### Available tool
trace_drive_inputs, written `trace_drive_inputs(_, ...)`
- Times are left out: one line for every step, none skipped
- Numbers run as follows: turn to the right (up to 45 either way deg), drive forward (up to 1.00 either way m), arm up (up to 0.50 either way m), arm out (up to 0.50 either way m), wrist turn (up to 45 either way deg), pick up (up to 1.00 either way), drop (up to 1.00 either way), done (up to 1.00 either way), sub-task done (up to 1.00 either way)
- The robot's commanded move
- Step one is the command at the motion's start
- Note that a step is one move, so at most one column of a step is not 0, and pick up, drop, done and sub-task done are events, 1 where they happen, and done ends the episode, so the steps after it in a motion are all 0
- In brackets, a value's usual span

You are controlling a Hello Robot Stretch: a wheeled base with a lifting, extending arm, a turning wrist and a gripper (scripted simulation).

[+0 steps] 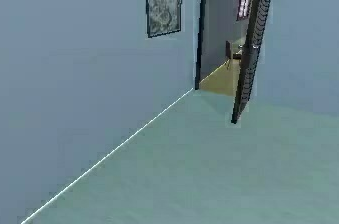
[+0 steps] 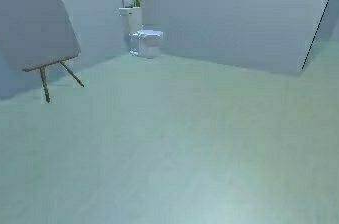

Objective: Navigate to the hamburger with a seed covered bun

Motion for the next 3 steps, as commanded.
trace_drive_inputs(45.0, 0.00, 0.00, 0.00, 0.0, 0.00, 0.00, 0.00, 0.00)
trace_drive_inputs(45.0, 0.00, 0.00, 0.00, 0.0, 0.00, 0.00, 0.00, 0.00)
trace_drive_inputs(42.0, 0.00, 0.00, 0.00, 0.0, 0.00, 0.00, 0.00, 0.00)
